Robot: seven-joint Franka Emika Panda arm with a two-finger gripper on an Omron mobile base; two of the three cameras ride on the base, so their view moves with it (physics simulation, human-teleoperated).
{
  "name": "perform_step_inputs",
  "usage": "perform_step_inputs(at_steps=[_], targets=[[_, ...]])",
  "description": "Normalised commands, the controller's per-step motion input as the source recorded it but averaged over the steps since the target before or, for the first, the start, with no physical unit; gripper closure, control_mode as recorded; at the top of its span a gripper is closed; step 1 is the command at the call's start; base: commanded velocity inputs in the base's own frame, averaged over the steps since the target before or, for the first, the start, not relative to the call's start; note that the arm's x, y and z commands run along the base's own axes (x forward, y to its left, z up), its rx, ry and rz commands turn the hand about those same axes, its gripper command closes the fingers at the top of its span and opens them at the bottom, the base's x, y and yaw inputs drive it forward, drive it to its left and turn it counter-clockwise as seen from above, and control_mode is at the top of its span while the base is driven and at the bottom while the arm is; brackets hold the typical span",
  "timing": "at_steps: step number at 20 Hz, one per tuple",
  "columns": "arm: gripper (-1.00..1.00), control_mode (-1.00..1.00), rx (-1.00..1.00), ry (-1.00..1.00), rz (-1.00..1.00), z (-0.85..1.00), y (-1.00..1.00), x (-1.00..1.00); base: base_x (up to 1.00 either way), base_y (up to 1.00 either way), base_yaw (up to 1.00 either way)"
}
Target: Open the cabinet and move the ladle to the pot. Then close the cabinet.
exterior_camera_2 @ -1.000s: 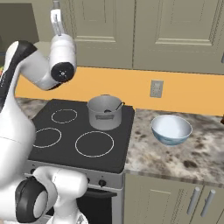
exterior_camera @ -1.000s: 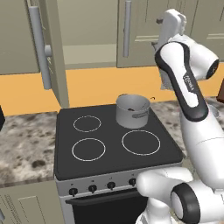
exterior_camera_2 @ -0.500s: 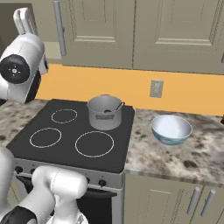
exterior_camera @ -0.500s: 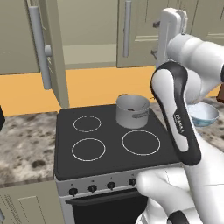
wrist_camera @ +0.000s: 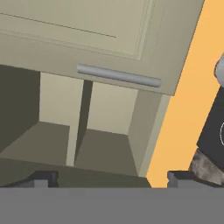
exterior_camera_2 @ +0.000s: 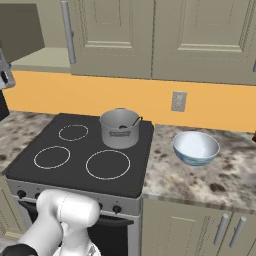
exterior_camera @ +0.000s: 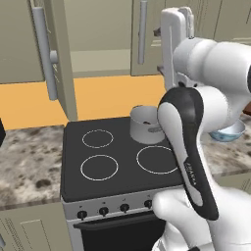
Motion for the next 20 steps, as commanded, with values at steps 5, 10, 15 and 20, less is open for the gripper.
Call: perform_step_inputs(at_steps=[5,10,15,20], targets=[[-1.0,-1.0,-0.09,0.0,-0.02,-0.17,0.68,-0.27,0.0,0.0,0.0],[-1.0,-1.0,-0.01,0.0,-0.08,-0.16,0.36,-0.03,0.0,0.0,0.0],[-1.0,-1.0,0.0,-0.01,-0.08,-0.28,0.29,0.01,0.0,0.0,0.0],[-1.0,-1.0,-0.02,-0.13,-0.07,-0.26,0.4,-0.07,0.0,0.0,0.0]])
